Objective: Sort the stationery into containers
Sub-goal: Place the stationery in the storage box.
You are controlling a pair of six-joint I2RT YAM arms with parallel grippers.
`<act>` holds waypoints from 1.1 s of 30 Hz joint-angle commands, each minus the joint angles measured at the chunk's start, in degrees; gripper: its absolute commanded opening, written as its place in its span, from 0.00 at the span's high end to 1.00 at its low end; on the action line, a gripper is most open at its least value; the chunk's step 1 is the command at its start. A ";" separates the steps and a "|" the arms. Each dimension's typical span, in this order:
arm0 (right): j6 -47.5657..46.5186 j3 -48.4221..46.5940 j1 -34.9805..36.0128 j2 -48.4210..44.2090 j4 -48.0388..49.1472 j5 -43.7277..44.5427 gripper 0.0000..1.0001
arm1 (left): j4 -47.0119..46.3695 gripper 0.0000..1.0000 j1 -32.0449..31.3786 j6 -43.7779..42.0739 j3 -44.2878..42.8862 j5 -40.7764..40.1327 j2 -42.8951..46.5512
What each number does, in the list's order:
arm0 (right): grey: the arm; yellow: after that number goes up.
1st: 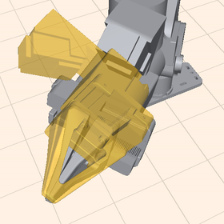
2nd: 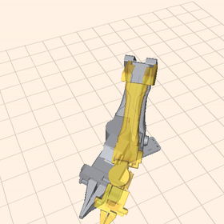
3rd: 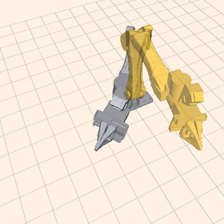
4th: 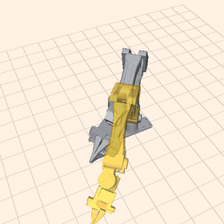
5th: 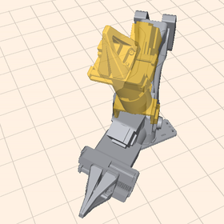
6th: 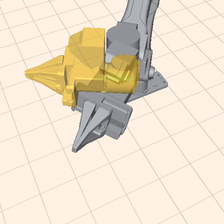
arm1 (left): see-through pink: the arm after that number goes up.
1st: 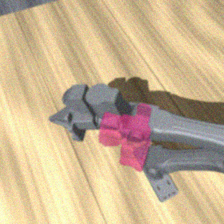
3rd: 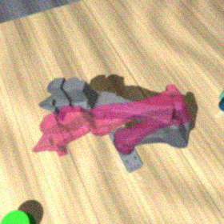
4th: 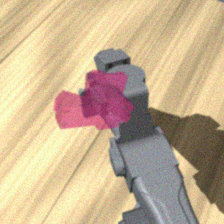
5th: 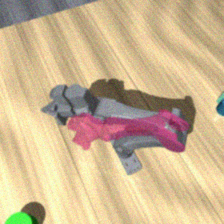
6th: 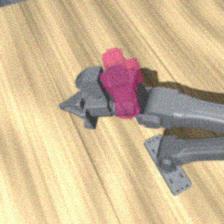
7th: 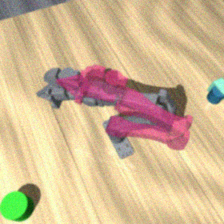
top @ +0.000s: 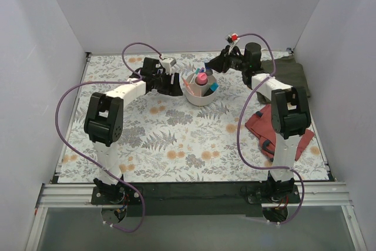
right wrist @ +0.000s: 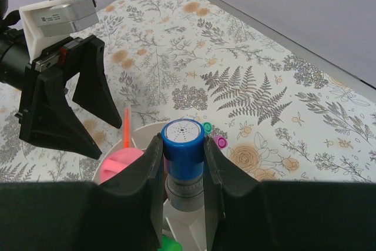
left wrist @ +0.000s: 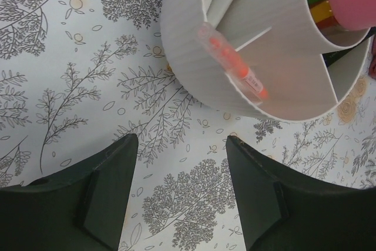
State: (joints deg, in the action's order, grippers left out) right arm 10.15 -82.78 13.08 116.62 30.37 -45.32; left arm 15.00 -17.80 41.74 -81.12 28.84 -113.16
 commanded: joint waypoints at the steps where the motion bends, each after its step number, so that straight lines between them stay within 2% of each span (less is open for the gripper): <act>1: 0.13 1.04 -0.25 0.45 4.26 -0.21 0.98 | 0.46 0.38 -0.74 -0.34 -0.71 -1.15 1.19; 13: 0.22 1.93 -0.25 3.97 4.52 1.46 0.91 | 0.55 0.38 -0.74 -0.16 -0.27 -1.68 1.98; 20: -0.48 1.31 -0.16 3.80 4.43 -0.29 0.61 | 0.55 0.38 -0.92 -0.34 0.26 -2.12 2.33; 22: -0.57 1.83 -0.16 3.09 4.43 -0.21 0.48 | 0.38 0.38 -1.01 -0.34 0.35 -2.03 2.33; 27: -0.22 2.98 -0.25 0.46 3.91 1.11 0.33 | -0.33 0.37 -0.92 -0.16 0.26 -2.12 2.33; 29: -0.66 3.16 -0.42 -1.03 3.21 1.81 0.15 | -0.68 0.37 -0.92 0.36 0.26 -2.30 2.51; 30: -0.83 2.98 -0.43 -1.65 1.81 2.08 0.10 | -1.11 0.37 -0.92 0.71 0.18 -2.38 2.77; 33: -2.24 1.93 -1.04 -4.46 -1.62 4.62 0.09 | -2.26 0.36 -0.74 1.16 -0.70 -3.17 3.65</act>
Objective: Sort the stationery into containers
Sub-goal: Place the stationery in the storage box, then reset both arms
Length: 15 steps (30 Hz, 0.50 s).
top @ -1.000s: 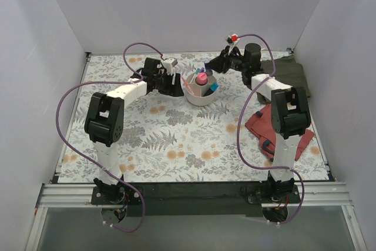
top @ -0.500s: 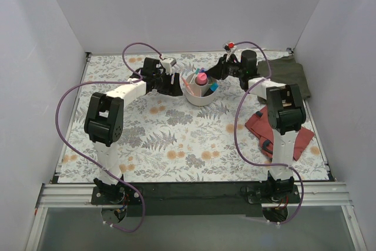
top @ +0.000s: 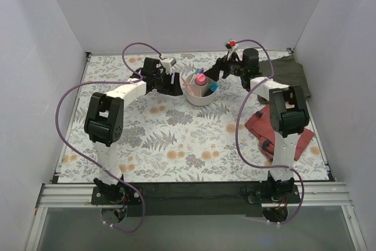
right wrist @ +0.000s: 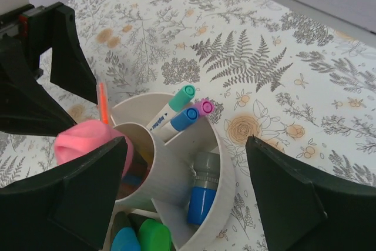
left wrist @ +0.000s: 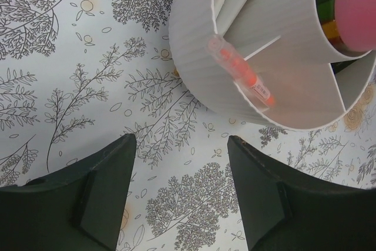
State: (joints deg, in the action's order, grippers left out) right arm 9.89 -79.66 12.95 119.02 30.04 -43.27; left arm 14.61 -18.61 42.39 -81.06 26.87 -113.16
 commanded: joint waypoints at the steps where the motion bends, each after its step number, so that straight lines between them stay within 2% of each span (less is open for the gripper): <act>1: -2.24 -1.46 -1.61 -7.74 -3.65 3.18 0.08 | -2.13 0.36 0.15 0.59 -1.47 -1.38 3.91; 7: -6.98 -4.71 -5.12 -14.16 -16.92 11.00 0.02 | -2.66 0.34 3.31 0.76 -1.65 -3.23 7.16; 8: -7.86 -5.33 -5.56 -15.21 -22.86 14.32 0.02 | -2.75 0.34 4.01 0.76 -0.95 -3.32 7.86; 10: -9.44 -7.44 -6.79 -16.01 -28.87 18.90 0.02 | -3.36 0.32 6.56 1.38 -0.42 -3.58 10.06; 13: -9.63 -9.11 -7.33 -17.15 -40.21 32.59 0.02 | -5.11 0.29 9.64 1.91 1.07 -5.51 13.05; 14: -11.37 -9.11 -7.33 -17.68 -42.41 40.20 0.02 | -5.64 0.28 10.17 1.82 1.34 -6.12 13.67; 15: -12.25 -8.76 -7.50 -18.12 -46.18 42.97 0.02 | -6.52 0.27 11.22 1.21 1.95 -6.65 15.06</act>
State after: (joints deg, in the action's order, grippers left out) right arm 1.96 -86.67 5.85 103.24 1.41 -21.47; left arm 11.88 -10.92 43.75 -80.38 23.27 -106.45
